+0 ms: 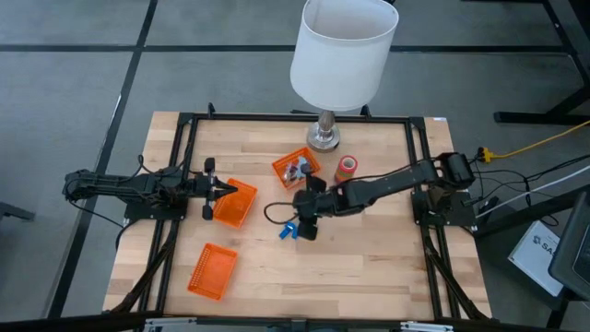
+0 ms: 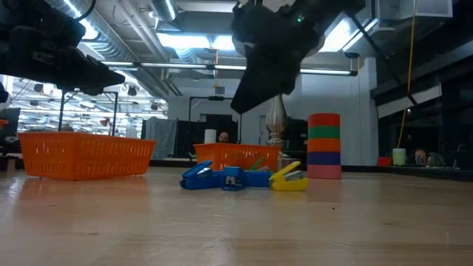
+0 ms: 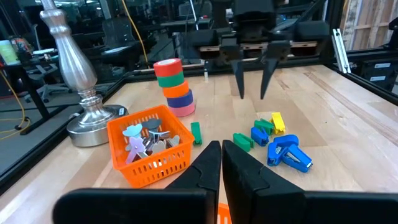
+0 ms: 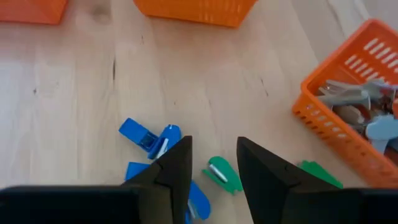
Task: Pick and place Stapler, Stapler remover, tape
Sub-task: Adjust the top orange bin
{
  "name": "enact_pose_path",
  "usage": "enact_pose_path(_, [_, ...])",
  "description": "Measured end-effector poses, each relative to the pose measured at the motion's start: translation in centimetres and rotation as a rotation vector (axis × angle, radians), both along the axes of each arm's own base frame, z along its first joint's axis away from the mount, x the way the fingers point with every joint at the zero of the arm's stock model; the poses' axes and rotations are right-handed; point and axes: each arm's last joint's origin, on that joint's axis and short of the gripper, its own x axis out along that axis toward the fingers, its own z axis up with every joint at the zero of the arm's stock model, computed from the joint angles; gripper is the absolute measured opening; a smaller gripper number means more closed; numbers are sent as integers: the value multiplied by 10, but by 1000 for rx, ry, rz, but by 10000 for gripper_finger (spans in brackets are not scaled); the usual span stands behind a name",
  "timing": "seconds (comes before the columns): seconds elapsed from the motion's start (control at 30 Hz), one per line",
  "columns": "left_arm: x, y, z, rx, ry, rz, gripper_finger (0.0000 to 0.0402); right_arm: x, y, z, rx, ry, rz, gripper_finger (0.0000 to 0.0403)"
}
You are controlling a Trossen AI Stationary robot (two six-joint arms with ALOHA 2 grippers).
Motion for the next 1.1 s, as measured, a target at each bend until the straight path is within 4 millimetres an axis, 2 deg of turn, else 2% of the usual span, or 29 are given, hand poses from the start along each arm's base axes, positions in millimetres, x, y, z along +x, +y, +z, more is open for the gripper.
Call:
enact_pose_path(0.13, [0,0,0,0,0,0,12,-1,6,0,-19,-7,-8,129])
enact_pose_path(0.57, [0,0,0,0,0,0,11,-2,4,0,-19,-17,-77,129])
enact_pose_path(0.7, [0,0,0,0,0,0,11,-5,3,-3,21,19,-143,129])
enact_pose_path(0.93, [0,0,0,0,0,0,11,-23,-1,-12,56,188,-296,129])
enact_pose_path(1.1, [0,0,0,0,0,0,12,-27,-4,-19,-9,210,-405,129])
